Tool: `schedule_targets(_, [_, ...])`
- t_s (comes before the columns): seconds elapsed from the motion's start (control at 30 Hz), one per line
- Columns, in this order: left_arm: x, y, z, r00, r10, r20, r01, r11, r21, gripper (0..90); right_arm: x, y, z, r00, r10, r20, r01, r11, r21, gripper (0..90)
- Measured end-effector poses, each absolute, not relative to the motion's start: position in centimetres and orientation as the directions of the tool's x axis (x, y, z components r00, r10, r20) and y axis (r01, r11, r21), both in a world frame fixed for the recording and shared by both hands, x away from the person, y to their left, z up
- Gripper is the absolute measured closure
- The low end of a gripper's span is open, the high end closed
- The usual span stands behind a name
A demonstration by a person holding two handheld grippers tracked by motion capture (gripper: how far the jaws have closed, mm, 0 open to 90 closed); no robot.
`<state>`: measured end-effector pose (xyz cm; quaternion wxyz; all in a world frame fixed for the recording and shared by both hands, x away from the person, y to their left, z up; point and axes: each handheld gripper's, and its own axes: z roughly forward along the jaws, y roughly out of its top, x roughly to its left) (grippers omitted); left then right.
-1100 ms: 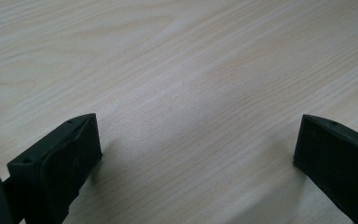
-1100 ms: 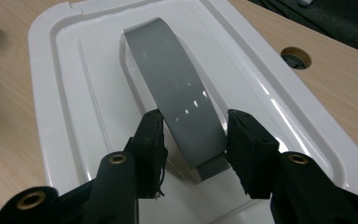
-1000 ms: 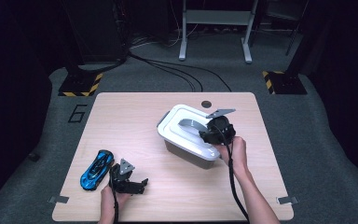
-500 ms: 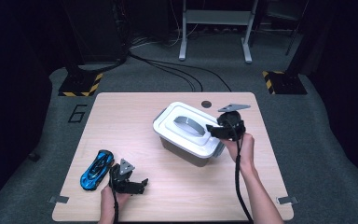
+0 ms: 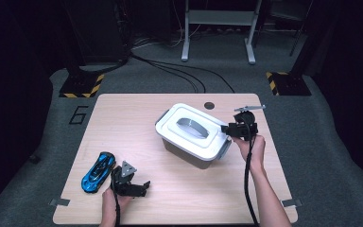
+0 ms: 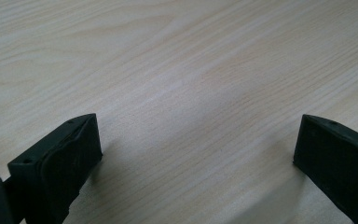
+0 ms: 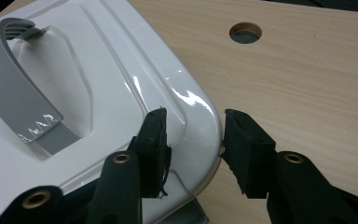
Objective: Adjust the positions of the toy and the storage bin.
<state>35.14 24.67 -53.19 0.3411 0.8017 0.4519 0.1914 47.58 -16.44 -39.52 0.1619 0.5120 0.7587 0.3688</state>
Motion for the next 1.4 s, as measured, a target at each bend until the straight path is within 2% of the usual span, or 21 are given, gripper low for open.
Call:
schedule_targets(0.17, [35.1, 24.8, -53.1, 0.527, 0.850, 0.009, 0.594, -0.376, 0.712, 0.8, 47.3, -16.0, -39.4, -0.393, 0.909, 0.139, 0.669, 0.179, 0.722, 59.4])
schedule_targets(0.47, [35.0, 24.8, -53.1, 0.517, 0.856, 0.004, 0.597, -0.364, 0.715, 0.8, 45.9, -15.0, -39.5, -0.448, 0.884, 0.133, 0.656, 0.224, 0.721, 61.4])
schedule_targets(0.9, [34.8, 24.8, -53.1, 0.515, 0.857, 0.006, 0.597, -0.364, 0.715, 0.8, 43.8, -11.3, -39.7, -0.543, 0.827, 0.145, 0.624, 0.282, 0.729, 62.5])
schedule_targets(1.4, [34.5, 25.0, -53.1, 0.499, 0.867, -0.005, 0.610, -0.347, 0.712, 0.8, 42.7, -8.2, -39.8, -0.588, 0.790, 0.173, 0.620, 0.302, 0.724, 62.7])
